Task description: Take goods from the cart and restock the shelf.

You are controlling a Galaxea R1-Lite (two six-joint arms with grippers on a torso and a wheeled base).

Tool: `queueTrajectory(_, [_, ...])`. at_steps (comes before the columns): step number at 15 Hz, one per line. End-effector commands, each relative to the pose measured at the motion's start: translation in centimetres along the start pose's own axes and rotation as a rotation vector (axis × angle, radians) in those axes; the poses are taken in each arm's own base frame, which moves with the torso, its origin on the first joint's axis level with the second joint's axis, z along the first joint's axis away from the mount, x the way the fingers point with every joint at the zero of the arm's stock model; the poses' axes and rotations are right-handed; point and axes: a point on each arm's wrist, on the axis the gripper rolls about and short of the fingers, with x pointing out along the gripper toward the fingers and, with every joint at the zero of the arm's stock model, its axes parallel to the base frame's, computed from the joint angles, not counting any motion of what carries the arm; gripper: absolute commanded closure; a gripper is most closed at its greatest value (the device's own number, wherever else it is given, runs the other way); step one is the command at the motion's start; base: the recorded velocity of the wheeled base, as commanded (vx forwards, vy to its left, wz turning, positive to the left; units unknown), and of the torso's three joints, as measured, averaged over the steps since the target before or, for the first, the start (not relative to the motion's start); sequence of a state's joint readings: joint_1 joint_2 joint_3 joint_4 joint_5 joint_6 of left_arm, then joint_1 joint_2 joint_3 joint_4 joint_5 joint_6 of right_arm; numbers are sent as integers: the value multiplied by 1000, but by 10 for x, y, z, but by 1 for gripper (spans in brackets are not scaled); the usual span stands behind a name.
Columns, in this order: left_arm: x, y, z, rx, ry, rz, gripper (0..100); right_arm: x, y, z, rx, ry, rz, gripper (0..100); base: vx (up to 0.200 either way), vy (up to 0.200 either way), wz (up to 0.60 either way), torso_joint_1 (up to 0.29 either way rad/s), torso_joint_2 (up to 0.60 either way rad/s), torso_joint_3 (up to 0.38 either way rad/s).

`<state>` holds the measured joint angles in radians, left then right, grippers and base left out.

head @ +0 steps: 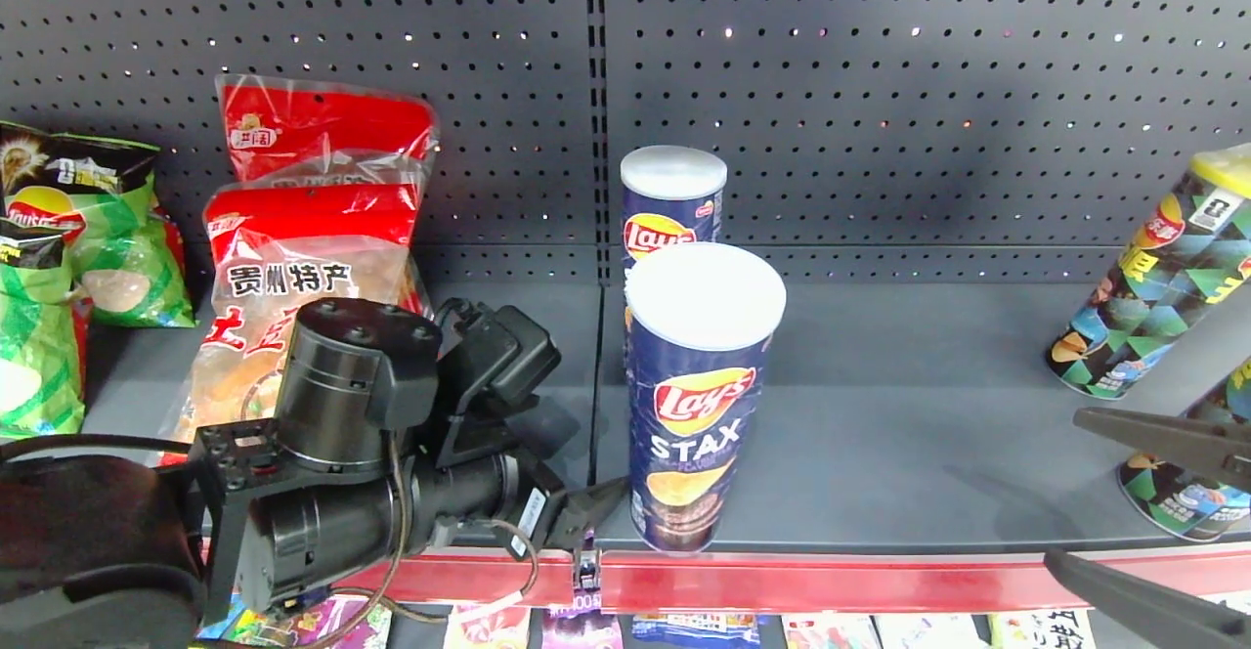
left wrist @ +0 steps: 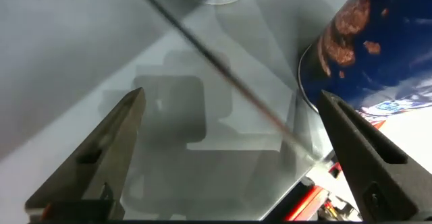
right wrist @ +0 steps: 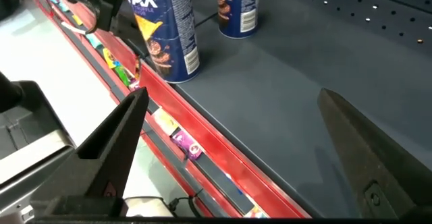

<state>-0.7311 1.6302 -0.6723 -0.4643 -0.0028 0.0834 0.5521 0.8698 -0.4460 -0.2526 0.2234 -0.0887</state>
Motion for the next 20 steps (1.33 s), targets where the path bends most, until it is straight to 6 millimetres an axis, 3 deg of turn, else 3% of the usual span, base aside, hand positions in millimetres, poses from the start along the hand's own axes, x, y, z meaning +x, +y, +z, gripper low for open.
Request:
queueTrajectory(1, [3,-1,1,0,2,-2,0,0,0,1,0,-1,-2,0,0,0,0,0,0,0])
queueTrajectory(6, [-15,1,-6,-9,-3,14,0,3,-1,-1,4,18,2,0,0,0,0,0,0,0])
queueTrajectory(8, [-31,2,-16,-14,-1,25,0,16,-3,-3,13,67,10,0,0,0,0,0,0,0])
queueTrajectory(12, [-90,3,-42,-57,-69,96,0,59,-6,-1,28,182,60,0,0,0,0,0,0,0])
queueTrajectory(15, [-123,3,-50,-73,-161,153,0,82,-1,-6,24,250,115,0,0,0,0,0,0,0])
queueTrajectory(20, [-136,6,-50,-86,-215,183,0,107,6,-13,15,322,135,0,0,0,0,0,0,0])
